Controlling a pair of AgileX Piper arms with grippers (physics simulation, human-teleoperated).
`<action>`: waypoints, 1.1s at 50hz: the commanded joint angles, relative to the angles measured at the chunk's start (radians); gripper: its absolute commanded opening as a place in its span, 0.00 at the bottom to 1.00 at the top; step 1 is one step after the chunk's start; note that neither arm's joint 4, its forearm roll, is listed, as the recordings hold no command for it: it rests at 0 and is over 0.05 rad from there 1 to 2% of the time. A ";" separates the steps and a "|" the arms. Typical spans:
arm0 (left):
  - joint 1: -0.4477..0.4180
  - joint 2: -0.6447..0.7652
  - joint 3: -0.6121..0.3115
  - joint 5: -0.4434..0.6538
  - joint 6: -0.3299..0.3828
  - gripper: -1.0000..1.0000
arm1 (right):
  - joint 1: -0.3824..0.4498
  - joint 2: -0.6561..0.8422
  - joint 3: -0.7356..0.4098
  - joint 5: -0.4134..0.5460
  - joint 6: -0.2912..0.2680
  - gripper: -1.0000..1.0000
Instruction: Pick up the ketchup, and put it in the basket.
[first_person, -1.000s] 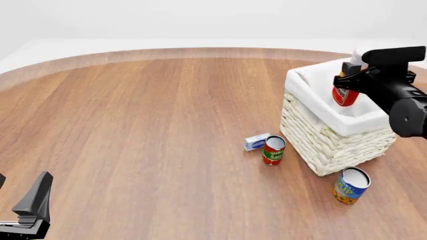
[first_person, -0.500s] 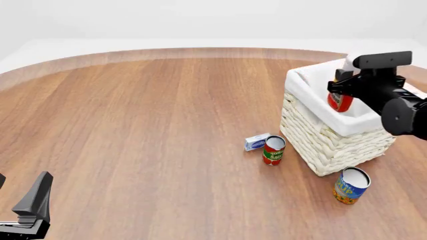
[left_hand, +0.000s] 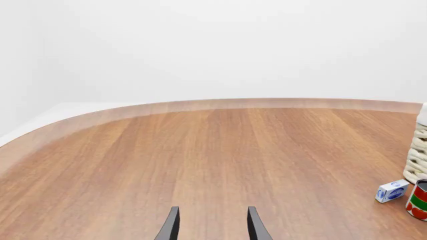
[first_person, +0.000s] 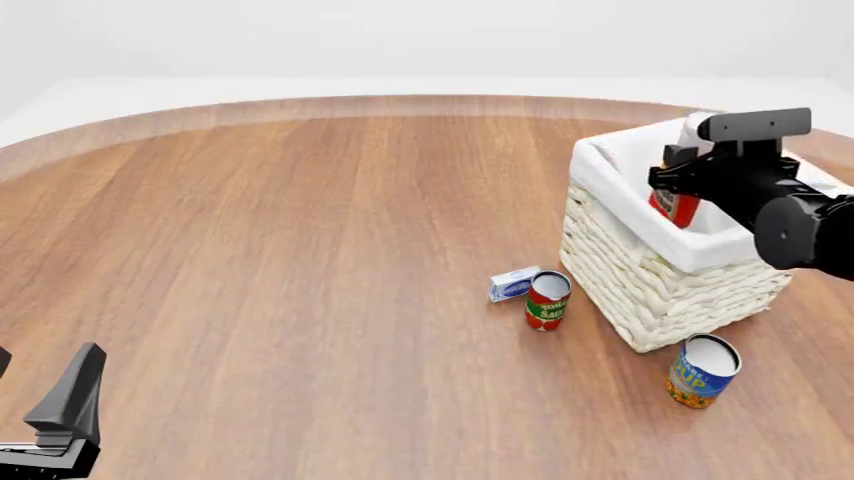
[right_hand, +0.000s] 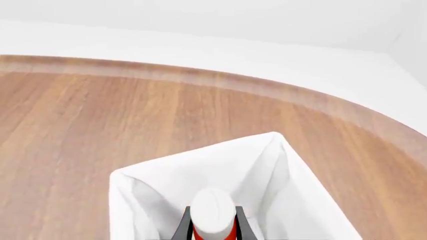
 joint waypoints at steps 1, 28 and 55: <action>0.000 0.000 0.000 0.000 0.000 1.00 | 0.001 0.010 -0.009 0.003 0.015 0.00; 0.000 0.000 0.000 0.000 0.000 1.00 | -0.002 0.017 -0.008 0.006 0.021 1.00; 0.000 0.000 0.000 0.000 0.000 1.00 | -0.004 -0.023 -0.001 -0.005 0.030 1.00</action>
